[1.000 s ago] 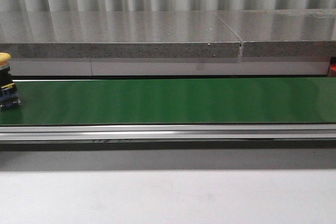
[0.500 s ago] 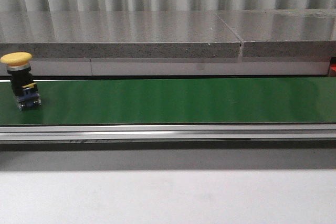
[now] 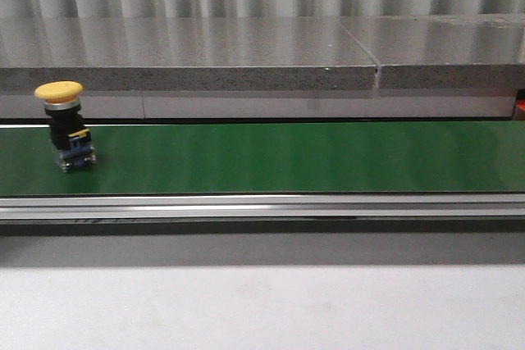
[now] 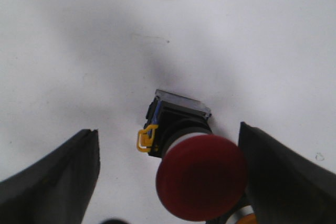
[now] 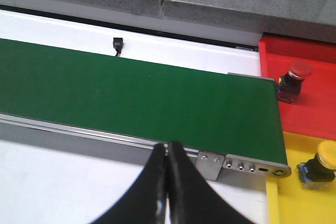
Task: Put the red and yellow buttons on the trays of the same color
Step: 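Grasp a red-capped button from the pile with the left gripper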
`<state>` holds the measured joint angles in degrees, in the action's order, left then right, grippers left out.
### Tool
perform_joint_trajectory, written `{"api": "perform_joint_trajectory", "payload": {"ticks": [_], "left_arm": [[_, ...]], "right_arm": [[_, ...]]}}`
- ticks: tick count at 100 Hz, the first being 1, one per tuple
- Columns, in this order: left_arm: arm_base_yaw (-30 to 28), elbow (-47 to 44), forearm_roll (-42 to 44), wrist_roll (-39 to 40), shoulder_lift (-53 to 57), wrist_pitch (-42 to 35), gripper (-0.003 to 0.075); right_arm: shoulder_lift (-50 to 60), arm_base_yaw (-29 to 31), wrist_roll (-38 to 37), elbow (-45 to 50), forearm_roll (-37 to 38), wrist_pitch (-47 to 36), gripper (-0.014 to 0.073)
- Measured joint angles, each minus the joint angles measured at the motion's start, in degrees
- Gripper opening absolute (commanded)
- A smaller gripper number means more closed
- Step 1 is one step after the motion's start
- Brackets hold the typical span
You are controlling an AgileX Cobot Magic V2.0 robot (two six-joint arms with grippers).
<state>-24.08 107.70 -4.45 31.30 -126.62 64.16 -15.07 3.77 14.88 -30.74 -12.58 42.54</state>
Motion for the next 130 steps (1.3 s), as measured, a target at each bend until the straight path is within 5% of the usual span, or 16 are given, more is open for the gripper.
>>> {"api": "perform_joint_trajectory", "payload": {"ticks": [33, 94, 130], "left_arm": [[0.00, 0.00, -1.14, -0.77, 0.00, 0.00, 0.0168], [0.10, 0.00, -0.60, -15.94, 7.95, 2.59, 0.0165], [5.55, -0.20, -0.10, -25.66, 15.84, 7.01, 0.0165]], "right_arm": [[0.00, 0.00, 0.00, 0.00, 0.00, 0.00, -0.0050], [0.00, 0.00, 0.00, 0.00, 0.00, 0.00, -0.0050], [0.00, 0.00, 0.00, 0.00, 0.00, 0.00, -0.0050]]}}
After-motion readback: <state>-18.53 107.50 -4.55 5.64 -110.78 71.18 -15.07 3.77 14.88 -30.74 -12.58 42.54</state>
